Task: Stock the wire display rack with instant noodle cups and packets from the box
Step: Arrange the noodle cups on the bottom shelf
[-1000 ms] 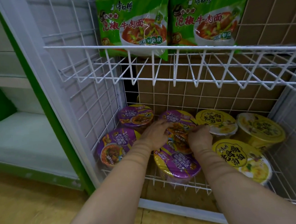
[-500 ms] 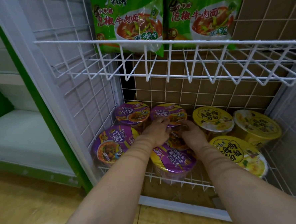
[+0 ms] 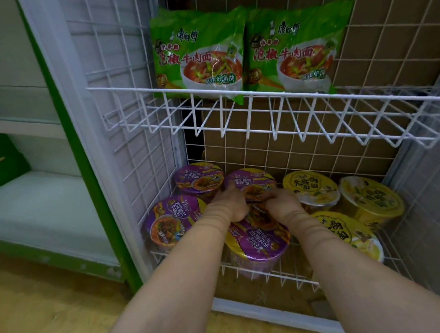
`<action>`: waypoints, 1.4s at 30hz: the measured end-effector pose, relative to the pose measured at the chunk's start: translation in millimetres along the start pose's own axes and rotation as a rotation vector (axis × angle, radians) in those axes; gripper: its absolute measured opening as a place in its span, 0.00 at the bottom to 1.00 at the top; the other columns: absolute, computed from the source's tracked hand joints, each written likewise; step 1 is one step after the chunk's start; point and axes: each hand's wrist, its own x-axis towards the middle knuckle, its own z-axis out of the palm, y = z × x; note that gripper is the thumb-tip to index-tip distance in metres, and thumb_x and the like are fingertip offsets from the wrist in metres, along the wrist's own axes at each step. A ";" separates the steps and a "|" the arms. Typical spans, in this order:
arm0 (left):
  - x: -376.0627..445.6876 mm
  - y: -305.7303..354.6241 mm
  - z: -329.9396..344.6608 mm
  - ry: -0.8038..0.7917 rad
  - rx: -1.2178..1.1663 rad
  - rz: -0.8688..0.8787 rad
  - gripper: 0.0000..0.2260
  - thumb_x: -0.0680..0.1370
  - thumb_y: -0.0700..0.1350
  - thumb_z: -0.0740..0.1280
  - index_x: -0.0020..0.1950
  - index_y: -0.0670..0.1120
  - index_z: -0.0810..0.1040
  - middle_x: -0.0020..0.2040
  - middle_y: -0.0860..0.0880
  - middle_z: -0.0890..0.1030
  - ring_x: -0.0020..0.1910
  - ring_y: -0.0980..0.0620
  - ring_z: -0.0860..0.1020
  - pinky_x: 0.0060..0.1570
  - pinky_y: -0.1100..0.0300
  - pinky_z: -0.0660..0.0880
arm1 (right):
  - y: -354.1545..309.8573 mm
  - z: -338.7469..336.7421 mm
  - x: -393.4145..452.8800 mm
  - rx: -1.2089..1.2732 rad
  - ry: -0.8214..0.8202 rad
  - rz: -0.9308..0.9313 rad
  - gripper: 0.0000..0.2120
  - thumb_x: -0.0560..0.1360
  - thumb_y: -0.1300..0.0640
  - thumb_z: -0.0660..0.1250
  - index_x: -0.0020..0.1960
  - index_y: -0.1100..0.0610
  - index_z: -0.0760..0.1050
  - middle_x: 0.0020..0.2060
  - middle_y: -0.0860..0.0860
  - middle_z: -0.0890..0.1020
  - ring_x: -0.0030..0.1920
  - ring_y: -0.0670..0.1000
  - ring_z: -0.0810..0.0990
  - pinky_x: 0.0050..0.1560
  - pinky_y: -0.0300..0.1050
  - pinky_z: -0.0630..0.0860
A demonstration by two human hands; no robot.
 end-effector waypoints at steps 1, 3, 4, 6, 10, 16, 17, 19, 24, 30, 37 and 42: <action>-0.6 -2.5 -0.2 -0.015 -0.024 0.001 0.26 0.82 0.46 0.53 0.78 0.48 0.49 0.78 0.44 0.49 0.75 0.41 0.54 0.73 0.50 0.55 | -2.9 1.5 -1.8 -0.012 -0.037 -0.010 0.17 0.76 0.63 0.60 0.62 0.55 0.77 0.62 0.55 0.77 0.62 0.56 0.75 0.60 0.41 0.70; -4.0 -9.6 -4.6 0.008 -0.049 0.003 0.24 0.82 0.46 0.53 0.78 0.44 0.54 0.78 0.43 0.50 0.76 0.43 0.51 0.74 0.53 0.52 | -9.5 4.6 -5.8 -0.091 -0.090 -0.060 0.17 0.77 0.61 0.60 0.64 0.54 0.76 0.64 0.54 0.76 0.63 0.56 0.74 0.61 0.41 0.69; -6.4 -16.2 -8.9 0.041 -0.073 0.002 0.23 0.82 0.45 0.54 0.76 0.42 0.57 0.77 0.43 0.52 0.76 0.44 0.53 0.73 0.54 0.53 | -13.7 6.4 -7.8 -0.149 -0.101 -0.100 0.16 0.78 0.59 0.60 0.64 0.53 0.76 0.64 0.54 0.76 0.63 0.56 0.74 0.60 0.40 0.69; -13.6 -33.3 -20.4 0.125 -0.123 -0.008 0.21 0.81 0.42 0.56 0.74 0.42 0.63 0.75 0.41 0.59 0.73 0.44 0.59 0.71 0.56 0.58 | -22.4 12.0 -10.1 -0.211 -0.110 -0.171 0.13 0.78 0.57 0.61 0.60 0.52 0.79 0.61 0.54 0.78 0.61 0.55 0.75 0.58 0.39 0.70; -38.8 -86.7 -36.2 0.202 -0.136 -0.097 0.21 0.79 0.40 0.59 0.72 0.46 0.68 0.71 0.43 0.66 0.69 0.43 0.66 0.68 0.59 0.62 | -45.0 31.9 -15.0 -0.209 -0.213 -0.256 0.12 0.77 0.55 0.64 0.60 0.53 0.79 0.61 0.53 0.78 0.63 0.54 0.74 0.62 0.40 0.68; -65.9 -116.0 -56.7 0.303 -0.333 -0.222 0.16 0.80 0.38 0.55 0.67 0.42 0.71 0.68 0.40 0.71 0.65 0.43 0.71 0.59 0.59 0.68 | -72.2 68.2 -17.3 -0.262 -0.303 -0.229 0.23 0.77 0.47 0.64 0.68 0.57 0.70 0.65 0.57 0.74 0.64 0.57 0.73 0.60 0.43 0.69; -65.0 -114.2 -58.4 0.328 -0.362 -0.223 0.17 0.79 0.36 0.55 0.67 0.42 0.71 0.68 0.40 0.71 0.65 0.43 0.71 0.59 0.58 0.70 | -72.7 71.4 -17.6 -0.273 -0.329 -0.226 0.26 0.77 0.46 0.63 0.70 0.57 0.66 0.66 0.57 0.73 0.65 0.57 0.72 0.62 0.44 0.68; -61.0 -115.0 -57.4 0.358 -0.398 -0.240 0.18 0.79 0.35 0.55 0.67 0.42 0.72 0.68 0.41 0.71 0.64 0.43 0.72 0.59 0.57 0.71 | -72.2 75.2 -17.4 -0.309 -0.380 -0.233 0.28 0.76 0.46 0.64 0.72 0.54 0.61 0.67 0.56 0.72 0.66 0.56 0.72 0.67 0.47 0.67; -58.2 -119.8 -49.4 0.203 -0.268 -0.182 0.19 0.76 0.41 0.66 0.67 0.48 0.72 0.67 0.45 0.72 0.64 0.47 0.71 0.55 0.65 0.67 | -68.8 81.6 -7.8 -0.268 -0.270 -0.224 0.23 0.77 0.47 0.61 0.70 0.51 0.65 0.65 0.56 0.74 0.65 0.59 0.72 0.68 0.52 0.66; -55.9 -115.4 -28.7 -0.131 0.009 -0.118 0.44 0.66 0.64 0.73 0.76 0.57 0.55 0.76 0.46 0.56 0.74 0.43 0.58 0.71 0.49 0.61 | -56.4 61.2 -0.3 -0.133 -0.175 -0.191 0.16 0.78 0.59 0.58 0.65 0.56 0.72 0.64 0.57 0.75 0.63 0.58 0.73 0.61 0.46 0.70; -41.7 -89.1 -29.8 -0.143 0.209 -0.155 0.47 0.64 0.63 0.74 0.77 0.51 0.56 0.75 0.43 0.58 0.72 0.41 0.62 0.68 0.46 0.66 | -35.3 28.7 0.0 -0.092 -0.042 -0.068 0.15 0.77 0.60 0.57 0.58 0.57 0.79 0.61 0.55 0.78 0.61 0.57 0.75 0.64 0.49 0.70; -39.0 -52.4 -27.6 -0.034 0.069 -0.034 0.36 0.71 0.61 0.69 0.74 0.50 0.62 0.74 0.41 0.56 0.74 0.40 0.54 0.71 0.48 0.61 | -18.9 -0.9 -7.8 -0.276 -0.118 -0.012 0.21 0.77 0.53 0.63 0.68 0.58 0.70 0.66 0.57 0.74 0.65 0.58 0.73 0.61 0.44 0.70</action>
